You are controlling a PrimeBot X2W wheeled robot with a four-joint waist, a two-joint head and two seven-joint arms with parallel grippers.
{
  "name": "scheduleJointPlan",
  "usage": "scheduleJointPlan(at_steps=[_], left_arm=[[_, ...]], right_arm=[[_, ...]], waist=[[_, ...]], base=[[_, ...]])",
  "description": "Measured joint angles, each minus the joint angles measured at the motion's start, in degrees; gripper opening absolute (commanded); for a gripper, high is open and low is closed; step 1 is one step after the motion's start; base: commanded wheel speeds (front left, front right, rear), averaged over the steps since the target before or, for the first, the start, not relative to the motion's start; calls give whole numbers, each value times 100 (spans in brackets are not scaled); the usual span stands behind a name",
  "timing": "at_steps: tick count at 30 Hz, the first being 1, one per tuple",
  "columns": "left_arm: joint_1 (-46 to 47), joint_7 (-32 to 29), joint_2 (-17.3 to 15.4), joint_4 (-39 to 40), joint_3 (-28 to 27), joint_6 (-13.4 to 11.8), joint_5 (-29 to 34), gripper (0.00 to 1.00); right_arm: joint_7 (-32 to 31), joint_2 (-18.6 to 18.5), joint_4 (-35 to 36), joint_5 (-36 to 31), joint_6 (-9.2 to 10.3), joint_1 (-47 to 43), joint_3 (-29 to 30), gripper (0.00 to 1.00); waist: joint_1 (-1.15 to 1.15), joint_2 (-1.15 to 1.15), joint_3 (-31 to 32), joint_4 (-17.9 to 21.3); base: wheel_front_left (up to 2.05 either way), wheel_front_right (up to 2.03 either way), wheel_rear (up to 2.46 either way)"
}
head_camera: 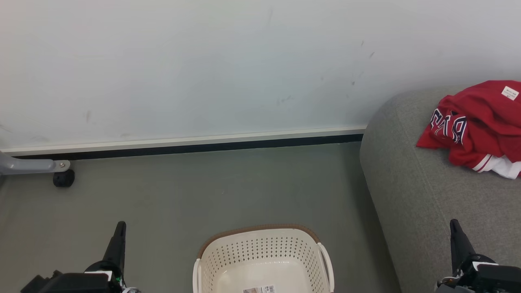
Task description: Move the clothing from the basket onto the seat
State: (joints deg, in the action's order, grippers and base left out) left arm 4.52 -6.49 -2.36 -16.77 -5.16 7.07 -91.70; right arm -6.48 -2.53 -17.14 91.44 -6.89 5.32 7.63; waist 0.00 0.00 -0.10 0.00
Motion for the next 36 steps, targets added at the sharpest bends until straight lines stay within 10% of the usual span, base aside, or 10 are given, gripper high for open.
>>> scheduleJointPlan(at_steps=[36], left_arm=[[0,0,1,-3,0,1,-1,0]], right_arm=[[0,0,1,0,0,0,0,0]], waist=[[0,0,0,0]], base=[[0,0,0]])
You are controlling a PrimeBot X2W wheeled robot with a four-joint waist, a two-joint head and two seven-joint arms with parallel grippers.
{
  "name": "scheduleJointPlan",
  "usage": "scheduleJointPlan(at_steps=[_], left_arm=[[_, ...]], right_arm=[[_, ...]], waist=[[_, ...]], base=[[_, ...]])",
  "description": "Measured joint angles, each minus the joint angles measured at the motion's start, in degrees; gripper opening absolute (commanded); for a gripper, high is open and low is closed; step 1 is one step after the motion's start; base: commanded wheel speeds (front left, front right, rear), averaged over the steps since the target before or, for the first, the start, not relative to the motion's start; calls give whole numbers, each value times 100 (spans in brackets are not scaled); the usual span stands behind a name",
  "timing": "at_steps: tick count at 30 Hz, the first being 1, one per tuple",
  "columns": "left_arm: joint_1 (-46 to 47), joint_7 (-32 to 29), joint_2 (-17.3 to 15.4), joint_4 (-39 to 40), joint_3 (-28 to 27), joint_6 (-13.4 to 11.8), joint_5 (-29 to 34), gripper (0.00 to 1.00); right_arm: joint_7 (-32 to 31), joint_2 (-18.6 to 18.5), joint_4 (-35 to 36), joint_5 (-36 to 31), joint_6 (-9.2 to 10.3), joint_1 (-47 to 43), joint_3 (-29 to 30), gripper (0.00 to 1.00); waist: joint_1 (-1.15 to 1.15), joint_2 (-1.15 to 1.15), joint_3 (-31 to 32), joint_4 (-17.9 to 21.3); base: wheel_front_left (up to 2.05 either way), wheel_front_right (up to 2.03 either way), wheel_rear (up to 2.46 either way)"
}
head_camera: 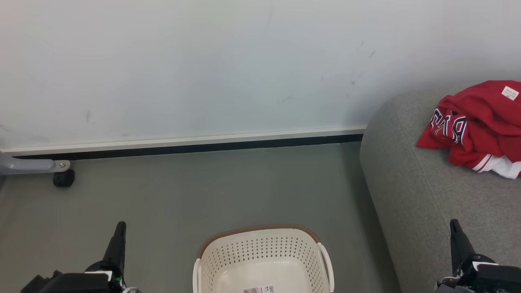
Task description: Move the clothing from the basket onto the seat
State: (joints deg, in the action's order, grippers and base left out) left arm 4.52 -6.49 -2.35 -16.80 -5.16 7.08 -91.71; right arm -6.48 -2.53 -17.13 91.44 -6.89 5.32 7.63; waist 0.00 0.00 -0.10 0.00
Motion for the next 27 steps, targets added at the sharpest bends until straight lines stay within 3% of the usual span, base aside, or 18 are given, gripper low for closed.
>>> scheduleJointPlan(at_steps=[27], left_arm=[[0,0,0,-3,0,0,0,0]], right_arm=[[0,0,2,1,0,0,0,0]], waist=[[0,0,0,0]], base=[[0,0,0]])
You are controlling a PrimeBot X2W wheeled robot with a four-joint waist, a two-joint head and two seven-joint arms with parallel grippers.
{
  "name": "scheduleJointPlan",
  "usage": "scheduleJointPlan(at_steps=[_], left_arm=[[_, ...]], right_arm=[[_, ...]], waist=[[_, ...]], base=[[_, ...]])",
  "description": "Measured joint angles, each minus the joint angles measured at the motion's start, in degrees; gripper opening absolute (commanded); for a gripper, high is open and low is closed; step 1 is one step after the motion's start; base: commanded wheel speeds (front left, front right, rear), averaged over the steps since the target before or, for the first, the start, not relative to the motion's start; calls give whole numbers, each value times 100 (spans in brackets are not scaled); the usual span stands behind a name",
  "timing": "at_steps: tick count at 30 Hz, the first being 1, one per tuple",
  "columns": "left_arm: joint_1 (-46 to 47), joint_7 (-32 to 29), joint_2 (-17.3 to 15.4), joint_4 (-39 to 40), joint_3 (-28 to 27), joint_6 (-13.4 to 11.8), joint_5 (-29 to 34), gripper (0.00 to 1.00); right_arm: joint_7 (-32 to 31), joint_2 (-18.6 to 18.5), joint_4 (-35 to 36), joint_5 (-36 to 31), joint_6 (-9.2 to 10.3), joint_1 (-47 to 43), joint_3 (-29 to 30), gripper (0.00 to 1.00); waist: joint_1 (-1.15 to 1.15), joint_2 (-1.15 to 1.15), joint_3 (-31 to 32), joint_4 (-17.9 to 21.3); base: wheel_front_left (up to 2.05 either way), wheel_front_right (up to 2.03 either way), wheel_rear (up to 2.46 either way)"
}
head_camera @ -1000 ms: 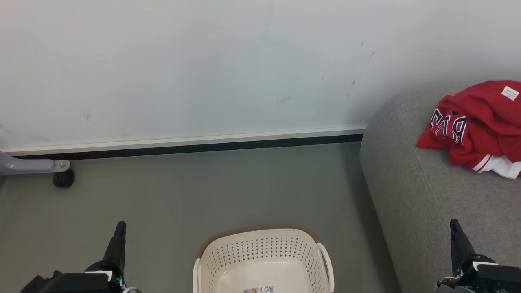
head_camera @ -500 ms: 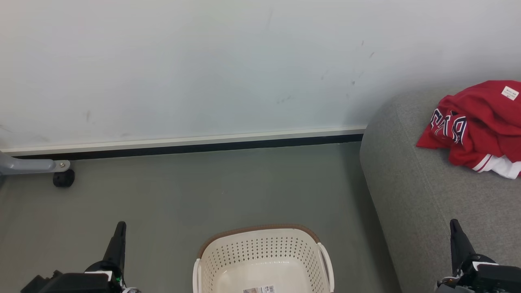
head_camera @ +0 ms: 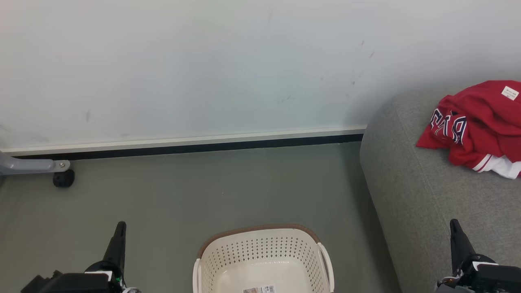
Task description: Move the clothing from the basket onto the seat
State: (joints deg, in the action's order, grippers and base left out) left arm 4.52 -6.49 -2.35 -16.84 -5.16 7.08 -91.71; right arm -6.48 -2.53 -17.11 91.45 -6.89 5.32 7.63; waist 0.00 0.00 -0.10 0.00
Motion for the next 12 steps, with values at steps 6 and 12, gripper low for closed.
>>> scheduleJointPlan(at_steps=[6,12], left_arm=[[0,0,0,0,0,0,0,0],[0,0,0,0,0,0,0,0]], right_arm=[[0,0,1,0,0,0,0,0],[0,0,1,5,0,0,0,0]], waist=[[0,0,0,0],[0,0,0,0]], base=[[0,0,0],[0,0,0]])
